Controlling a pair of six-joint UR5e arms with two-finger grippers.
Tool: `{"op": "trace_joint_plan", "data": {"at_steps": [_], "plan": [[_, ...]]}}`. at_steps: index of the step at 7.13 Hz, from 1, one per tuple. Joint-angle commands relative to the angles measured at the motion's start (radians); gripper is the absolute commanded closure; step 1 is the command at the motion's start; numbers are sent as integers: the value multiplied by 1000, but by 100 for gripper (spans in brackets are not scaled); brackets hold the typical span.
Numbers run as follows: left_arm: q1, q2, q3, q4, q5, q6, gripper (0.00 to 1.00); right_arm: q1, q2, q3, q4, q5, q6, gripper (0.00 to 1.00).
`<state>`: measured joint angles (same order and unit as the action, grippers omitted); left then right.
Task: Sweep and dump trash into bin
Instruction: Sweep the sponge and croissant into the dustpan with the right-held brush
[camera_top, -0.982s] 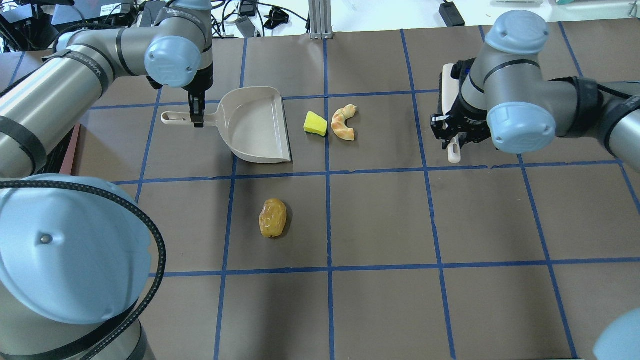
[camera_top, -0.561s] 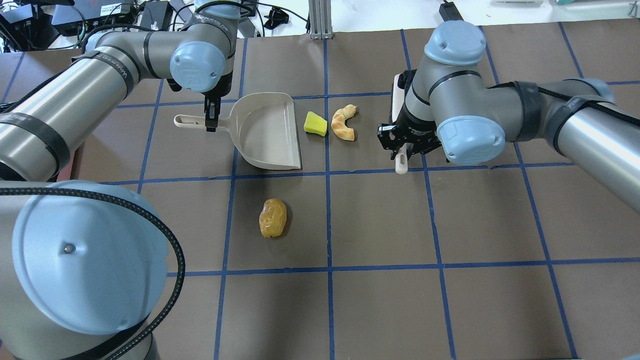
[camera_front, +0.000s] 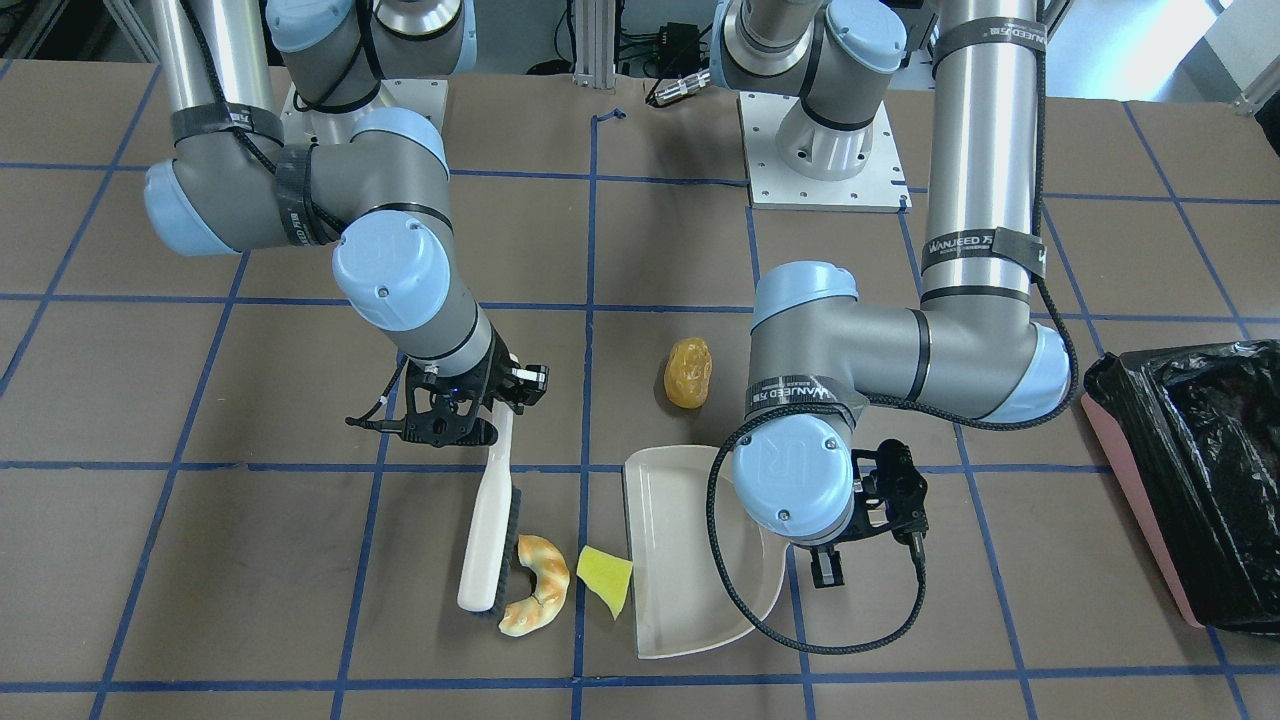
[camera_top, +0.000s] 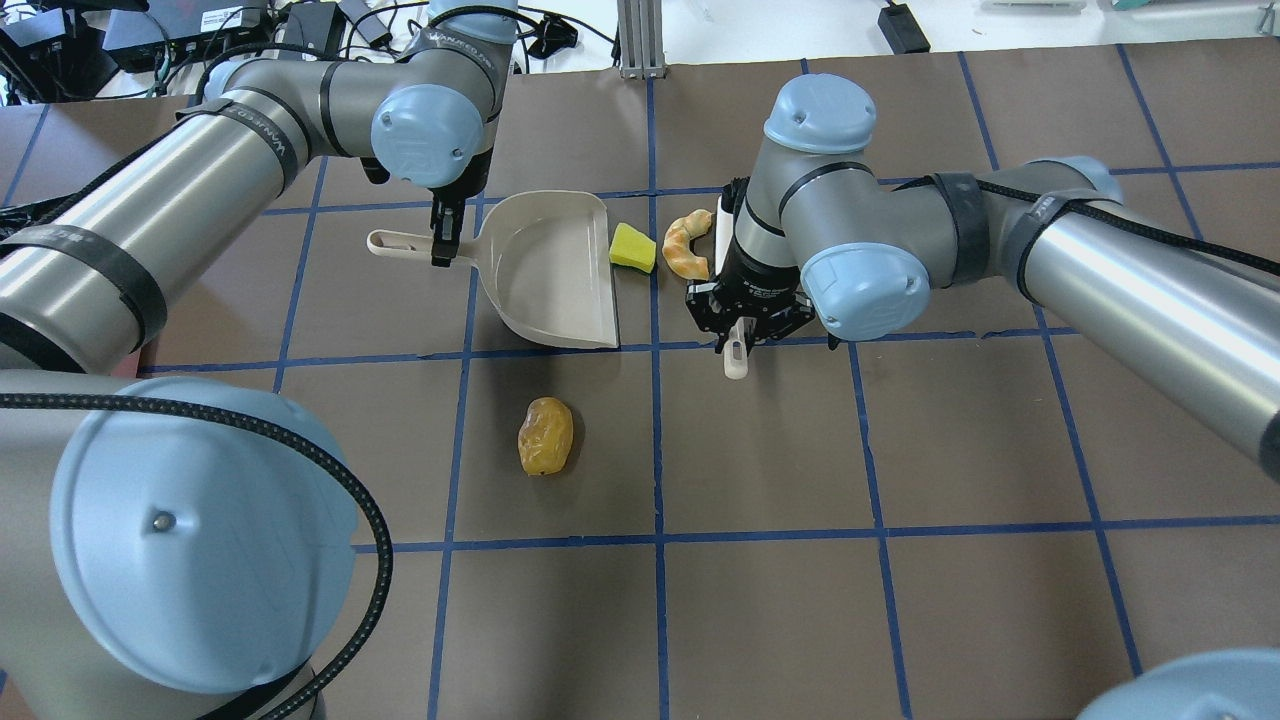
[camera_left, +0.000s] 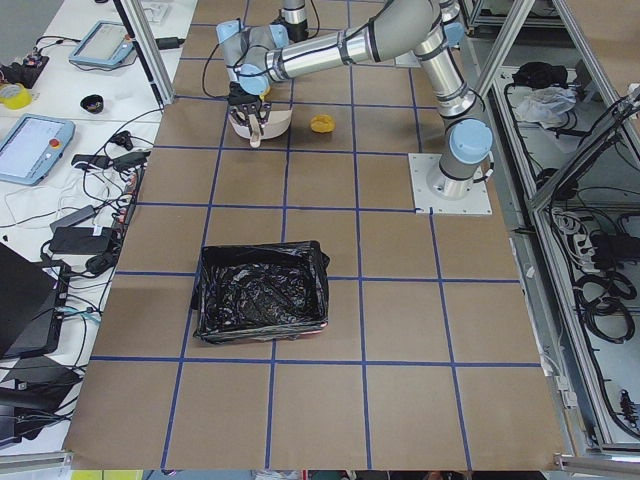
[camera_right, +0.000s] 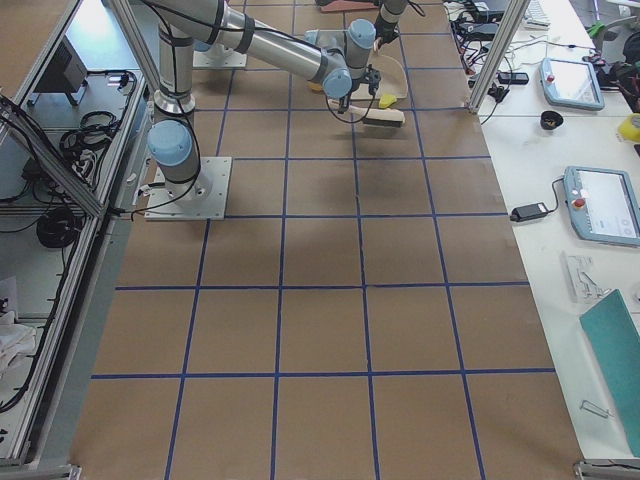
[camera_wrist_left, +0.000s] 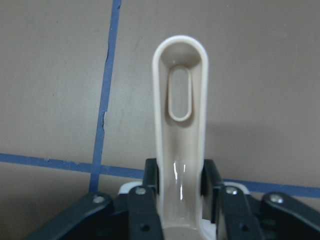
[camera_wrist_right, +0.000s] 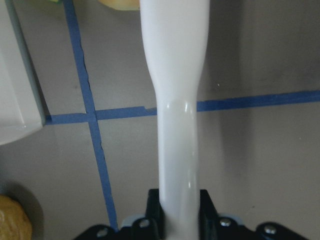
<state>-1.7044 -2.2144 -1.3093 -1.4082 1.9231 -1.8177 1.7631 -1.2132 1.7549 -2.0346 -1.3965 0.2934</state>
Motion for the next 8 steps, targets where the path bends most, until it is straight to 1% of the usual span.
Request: {"op": "trace_joint_plan", "data": {"at_steps": [1,3,4,5,8], "plan": [[-20,-14,1,11,2,-20,100,4,38,-58,-13,-7,33,100],[-30,-17,25,17,14,-25,100,12,79,-54,-54,-6,61,100],[-32,-17,28,17,29,-25,100,41,89,-52,-56,-7,70,100],[-37,-17,30,17,34,-26,100,65,89,-60,-59,-6,111,100],[-52,-19,30,17,22,-50,100,114,95,-80,-62,11,110,100]]}}
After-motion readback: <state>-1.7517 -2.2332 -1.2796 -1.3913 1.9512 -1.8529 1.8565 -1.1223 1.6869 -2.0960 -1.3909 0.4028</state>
